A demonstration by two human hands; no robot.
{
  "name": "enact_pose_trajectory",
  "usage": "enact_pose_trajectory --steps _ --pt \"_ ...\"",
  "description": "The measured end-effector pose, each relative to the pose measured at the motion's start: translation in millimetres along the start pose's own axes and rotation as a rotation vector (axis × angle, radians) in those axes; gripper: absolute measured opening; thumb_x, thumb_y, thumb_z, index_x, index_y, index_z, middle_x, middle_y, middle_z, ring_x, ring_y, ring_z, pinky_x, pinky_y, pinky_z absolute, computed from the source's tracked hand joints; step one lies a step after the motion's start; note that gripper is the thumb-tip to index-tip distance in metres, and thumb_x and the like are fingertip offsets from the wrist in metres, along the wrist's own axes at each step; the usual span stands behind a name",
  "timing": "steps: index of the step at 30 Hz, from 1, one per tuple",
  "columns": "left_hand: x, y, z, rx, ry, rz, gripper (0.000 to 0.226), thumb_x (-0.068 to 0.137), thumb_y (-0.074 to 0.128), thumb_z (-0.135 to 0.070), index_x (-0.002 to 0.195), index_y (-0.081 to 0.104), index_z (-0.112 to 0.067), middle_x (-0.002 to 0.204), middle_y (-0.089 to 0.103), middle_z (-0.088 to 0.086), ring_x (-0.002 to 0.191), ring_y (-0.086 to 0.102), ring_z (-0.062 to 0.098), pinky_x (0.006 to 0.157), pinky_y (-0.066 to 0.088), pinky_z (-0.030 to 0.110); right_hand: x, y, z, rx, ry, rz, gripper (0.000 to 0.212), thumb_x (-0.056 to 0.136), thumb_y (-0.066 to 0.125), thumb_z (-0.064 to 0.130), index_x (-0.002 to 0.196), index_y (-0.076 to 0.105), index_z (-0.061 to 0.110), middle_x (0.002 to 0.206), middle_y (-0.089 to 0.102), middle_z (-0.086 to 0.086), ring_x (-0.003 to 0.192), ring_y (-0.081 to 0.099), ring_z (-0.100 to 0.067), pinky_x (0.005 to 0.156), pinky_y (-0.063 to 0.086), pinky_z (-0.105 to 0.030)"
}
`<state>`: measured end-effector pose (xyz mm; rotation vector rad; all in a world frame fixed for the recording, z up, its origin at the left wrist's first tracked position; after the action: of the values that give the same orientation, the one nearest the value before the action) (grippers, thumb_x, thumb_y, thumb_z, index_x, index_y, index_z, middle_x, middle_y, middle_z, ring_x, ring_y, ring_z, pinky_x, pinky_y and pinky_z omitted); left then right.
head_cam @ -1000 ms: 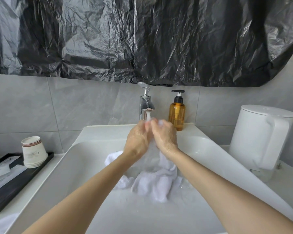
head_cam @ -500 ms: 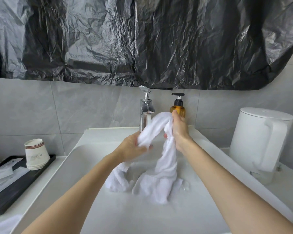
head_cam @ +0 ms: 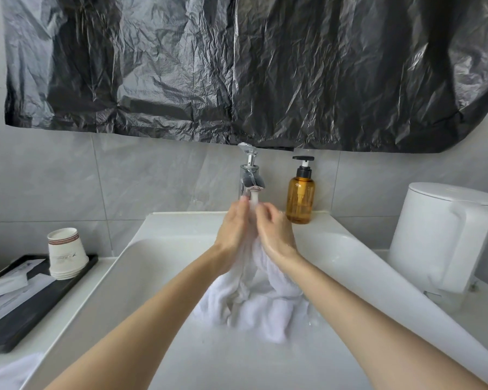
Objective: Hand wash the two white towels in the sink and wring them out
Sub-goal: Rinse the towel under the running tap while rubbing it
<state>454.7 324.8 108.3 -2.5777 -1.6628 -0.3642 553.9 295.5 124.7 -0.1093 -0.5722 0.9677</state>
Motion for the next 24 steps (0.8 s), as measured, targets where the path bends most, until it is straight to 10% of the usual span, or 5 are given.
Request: enact_pose_trajectory --steps 4,11,17,21,24 --pt "-6 0 -19 0.135 0.191 -0.095 0.02 0.102 0.046 -0.037 0.091 0.055 -0.022 0.084 0.06 -0.008 0.076 0.059 0.005 0.066 0.049 0.022 -1 -10 1 -0.124 0.014 -0.085 0.041 0.099 0.033 0.044 0.096 0.061 0.014 0.105 0.068 -0.014 0.101 0.059 -0.035 0.085 0.047 -0.039" --pt "-14 11 -50 0.81 0.433 -0.045 0.023 0.088 0.032 -0.031 0.069 0.041 -0.021 0.064 0.047 -0.002 0.057 0.048 0.027 0.054 0.039 0.036 0 -11 25 -0.43 -0.284 -0.074 0.035 0.103 0.027 0.019 0.097 0.06 0.007 0.1 0.068 -0.017 0.093 0.061 -0.038 0.065 0.03 -0.034" --pt "-14 -4 -2 0.411 -0.059 0.17 0.046 0.09 0.052 -0.061 0.125 0.042 -0.034 0.111 0.067 0.002 0.099 0.068 0.02 0.09 0.05 0.034 8 -37 24 -0.148 -0.271 -0.131 0.037 0.105 0.035 0.027 0.07 0.046 0.017 0.062 0.048 0.004 0.063 0.05 -0.02 0.063 0.029 -0.032" --pt "-17 -4 33 0.718 -0.126 0.382 0.047 0.08 0.077 -0.041 0.119 0.051 -0.035 0.107 0.062 -0.014 0.101 0.059 0.008 0.077 0.045 0.019 22 -65 4 0.144 -0.053 -0.242 0.042 0.104 0.036 0.029 0.064 0.042 0.019 0.058 0.038 0.005 0.055 0.038 -0.011 0.058 0.029 -0.031" --pt "-10 -16 35 0.584 -0.174 0.249 0.043 0.076 0.076 -0.029 0.115 0.06 -0.022 0.099 0.064 -0.001 0.087 0.06 0.016 0.072 0.047 0.025 20 -75 -10 0.218 0.085 -0.286 0.038 0.104 0.035 0.035 0.079 0.054 0.012 0.067 0.046 0.002 0.064 0.045 -0.015 0.059 0.035 -0.03"
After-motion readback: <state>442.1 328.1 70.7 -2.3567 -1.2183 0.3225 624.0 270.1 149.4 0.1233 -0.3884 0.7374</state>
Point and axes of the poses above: each hand's wrist, its own x-axis towards the middle knuckle, its own y-axis out of the palm, z = x × y, the point moved 10 cm from there along x, towards the middle knuckle
